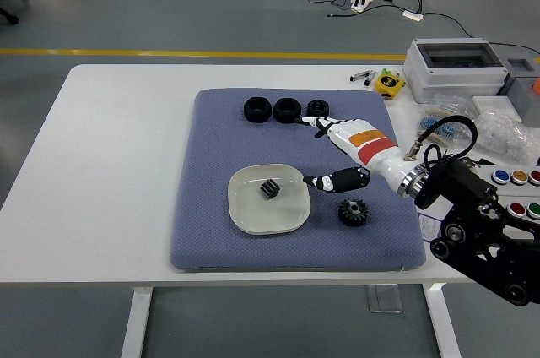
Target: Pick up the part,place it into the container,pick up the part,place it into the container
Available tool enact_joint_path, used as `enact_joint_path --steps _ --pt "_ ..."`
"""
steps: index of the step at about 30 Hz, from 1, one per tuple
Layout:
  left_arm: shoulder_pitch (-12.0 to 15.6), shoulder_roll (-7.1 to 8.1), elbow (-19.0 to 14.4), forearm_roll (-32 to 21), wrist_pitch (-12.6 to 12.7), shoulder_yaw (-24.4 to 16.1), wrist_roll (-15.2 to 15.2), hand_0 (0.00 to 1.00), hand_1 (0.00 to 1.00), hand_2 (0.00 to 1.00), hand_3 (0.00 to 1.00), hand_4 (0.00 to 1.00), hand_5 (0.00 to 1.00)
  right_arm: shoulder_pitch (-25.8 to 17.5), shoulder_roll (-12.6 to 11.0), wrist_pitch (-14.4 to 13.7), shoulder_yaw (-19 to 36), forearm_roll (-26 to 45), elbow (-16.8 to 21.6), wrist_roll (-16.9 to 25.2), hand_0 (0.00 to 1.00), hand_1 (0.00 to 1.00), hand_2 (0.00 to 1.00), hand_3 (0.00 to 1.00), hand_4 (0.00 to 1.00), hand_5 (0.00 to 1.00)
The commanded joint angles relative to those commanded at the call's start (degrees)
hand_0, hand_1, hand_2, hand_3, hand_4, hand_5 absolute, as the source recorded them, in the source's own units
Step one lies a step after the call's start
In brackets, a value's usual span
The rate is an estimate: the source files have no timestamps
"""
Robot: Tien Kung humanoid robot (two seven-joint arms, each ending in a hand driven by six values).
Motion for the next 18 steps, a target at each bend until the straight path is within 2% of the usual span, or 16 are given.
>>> enact_joint_path --steps 5,6,7,12,18 --pt "-0.13 0.03 0.00 -0.14 0.01 -0.05 -0.12 0.709 0.615 0.640 0.567 0.620 0.703 0.42 -3.63 3.33 -2.61 0.97 3.48 -2.10 0.747 0.734 0.849 0.853 0.890 0.302" --pt "-0.15 0.03 0.00 -0.16 0.01 -0.04 -0.13 0.709 0.613 0.637 0.567 0.620 0.703 0.54 -3.91 3.67 -3.10 0.96 3.60 -2.29 0.814 0.778 0.842 0.834 0.910 0.308" --pt "-0.20 0.03 0.00 -0.22 0.01 0.01 -0.15 0.709 0.613 0.637 0.567 0.620 0.703 0.77 -4.20 4.40 -4.03 0.62 3.43 -2.70 0.814 0.778 0.842 0.834 0.910 0.308" --pt "-0.37 -0.03 0.00 -0.60 0.10 0.16 -0.26 0.709 0.613 0.636 0.566 0.619 0.702 0.84 -4.38 6.83 -5.64 -2.72 1.74 -5.42 0.825 0.780 0.840 0.821 0.911 0.308" --pt "-0.45 -0.05 0.00 -1.03 0.14 0.29 -0.35 0.710 0.613 0.636 0.566 0.620 0.703 1.17 -4.28 8.22 -6.99 -3.17 0.60 -6.80 0.826 0.776 0.827 0.813 0.918 0.310"
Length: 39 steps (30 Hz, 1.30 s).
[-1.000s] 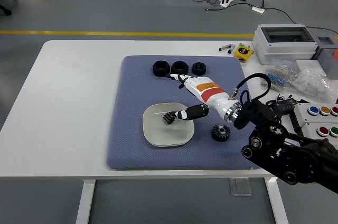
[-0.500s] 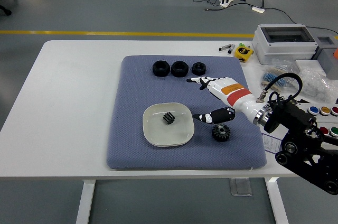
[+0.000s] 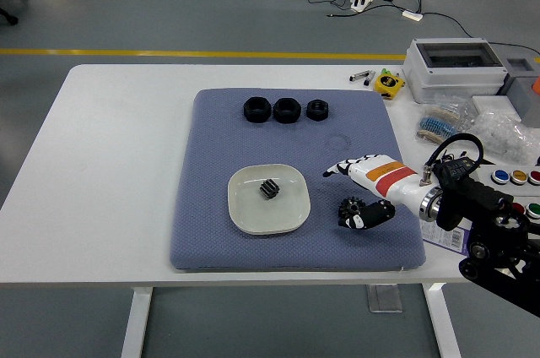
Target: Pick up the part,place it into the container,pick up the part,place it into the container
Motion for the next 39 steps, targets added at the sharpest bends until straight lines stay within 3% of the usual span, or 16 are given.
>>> enact_joint_path --steps 17,18,29,30,35,36,39 --pt "-0.12 0.06 0.00 0.25 -0.06 -0.11 0.22 0.710 0.613 0.635 0.567 0.620 0.702 0.04 0.70 -0.38 -2.02 -0.80 -3.82 0.79 0.774 0.740 0.790 0.784 0.928 0.328" --pt "-0.12 0.05 0.00 0.26 -0.06 -0.08 0.23 0.710 0.613 0.635 0.566 0.619 0.702 -0.02 0.76 -0.37 -2.03 -0.86 -4.02 0.84 0.730 0.715 0.749 0.691 0.899 0.323" --pt "-0.16 -0.01 0.00 -0.06 -0.01 0.09 0.14 0.710 0.613 0.635 0.567 0.619 0.702 -0.64 0.62 -1.07 -2.66 -0.52 -5.06 1.83 0.706 0.684 0.729 0.645 0.881 0.316" --pt "-0.17 -0.02 0.00 -0.10 -0.01 0.11 0.13 0.709 0.613 0.635 0.567 0.620 0.702 -0.65 0.67 -1.12 -2.66 -0.49 -5.18 1.95 0.576 0.594 0.610 0.532 0.826 0.304" --pt "-0.18 -0.05 0.00 -0.13 0.01 0.04 0.13 0.709 0.613 0.635 0.567 0.620 0.702 -0.50 1.16 -1.36 -2.85 -0.97 -6.44 2.22 0.576 0.594 0.610 0.532 0.826 0.304" --pt "-0.17 -0.06 0.00 -0.12 0.02 0.04 0.14 0.709 0.614 0.635 0.566 0.620 0.702 -0.49 1.38 -1.48 -2.79 -1.16 -6.85 2.27 0.379 0.471 0.503 0.480 0.743 0.263" --pt "-0.17 -0.07 0.00 -0.10 0.02 0.07 0.17 0.709 0.614 0.635 0.566 0.620 0.702 -0.44 1.76 -1.60 -2.63 -1.79 -7.55 2.29 0.379 0.471 0.503 0.480 0.743 0.263"
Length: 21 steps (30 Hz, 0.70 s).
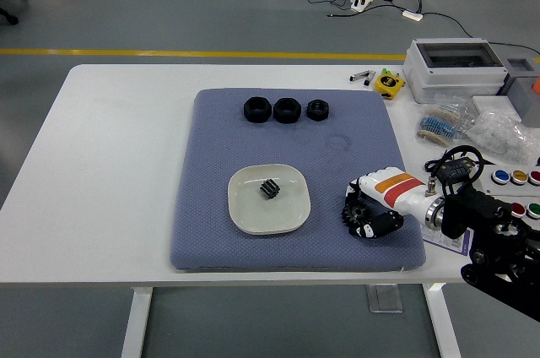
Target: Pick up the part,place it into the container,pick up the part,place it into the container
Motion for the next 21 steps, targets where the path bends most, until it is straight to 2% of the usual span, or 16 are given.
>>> enact_joint_path --steps 2,3,8,9,20,21 --pt "0.01 -0.01 0.00 0.06 0.01 -0.07 0.01 0.709 0.614 0.635 0.566 0.620 0.702 0.09 0.08 0.13 0.00 -0.30 -0.19 0.05 0.379 0.471 0.503 0.480 0.743 0.263" --pt "0.01 -0.02 0.00 0.09 0.01 -0.10 0.02 0.709 0.615 0.635 0.566 0.620 0.702 0.13 0.09 0.19 0.00 -0.47 -0.25 0.09 0.251 0.409 0.456 0.464 0.635 0.224" --pt "0.07 -0.02 0.00 0.22 0.00 -0.13 0.06 0.709 0.615 0.635 0.566 0.620 0.702 0.21 0.09 -0.19 -0.05 -1.02 -0.18 0.56 0.251 0.409 0.456 0.464 0.635 0.224" --pt "0.08 -0.01 0.00 0.21 -0.01 -0.10 0.06 0.709 0.614 0.635 0.566 0.619 0.702 0.22 0.08 -0.28 -0.04 -1.05 -0.10 0.65 0.190 0.374 0.437 0.462 0.579 0.196" --pt "0.31 0.03 0.00 0.84 0.01 -0.40 0.23 0.709 0.615 0.635 0.567 0.620 0.702 1.29 0.53 -1.26 0.62 -1.04 3.17 1.31 0.175 0.366 0.433 0.462 0.582 0.198" --pt "0.35 0.03 0.00 0.92 0.01 -0.44 0.25 0.709 0.615 0.637 0.566 0.619 0.702 1.43 0.74 -1.36 0.85 -0.89 3.66 1.30 0.165 0.363 0.431 0.461 0.614 0.230"
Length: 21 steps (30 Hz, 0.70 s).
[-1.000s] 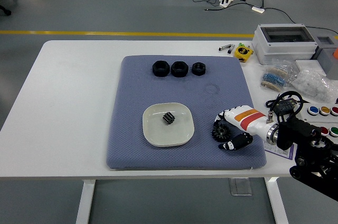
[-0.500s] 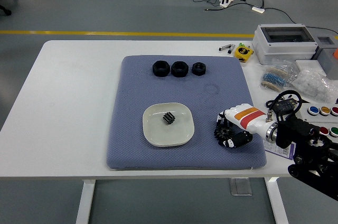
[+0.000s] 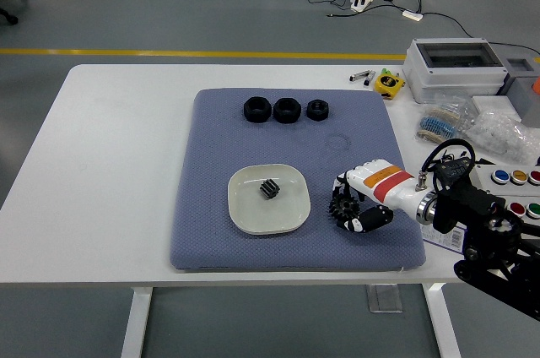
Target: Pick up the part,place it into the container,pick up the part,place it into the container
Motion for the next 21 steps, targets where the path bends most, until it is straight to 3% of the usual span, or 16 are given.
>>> enact_joint_path --steps 9,17,18,21 --pt "0.28 0.13 0.00 0.40 -0.13 -0.15 0.14 0.709 0.615 0.637 0.566 0.618 0.701 2.05 3.68 -0.51 0.72 0.30 2.31 -0.57 0.163 0.361 0.430 0.461 0.621 0.233" --pt "0.09 0.24 0.00 0.26 -0.19 -0.19 0.13 0.710 0.614 0.638 0.567 0.618 0.702 4.29 9.46 0.32 -0.12 3.83 -0.85 -2.09 0.168 0.362 0.431 0.461 0.590 0.191" --pt "0.02 0.26 0.00 0.13 -0.20 -0.15 0.11 0.710 0.612 0.638 0.567 0.619 0.701 4.60 10.26 1.01 -0.34 3.97 -1.38 -2.80 0.261 0.419 0.481 0.652 0.652 0.188" --pt "-0.08 0.29 0.00 -0.15 -0.18 -0.06 0.06 0.710 0.612 0.638 0.567 0.619 0.701 5.05 11.60 1.96 -0.87 4.24 -2.42 -3.57 0.261 0.419 0.481 0.652 0.652 0.188"
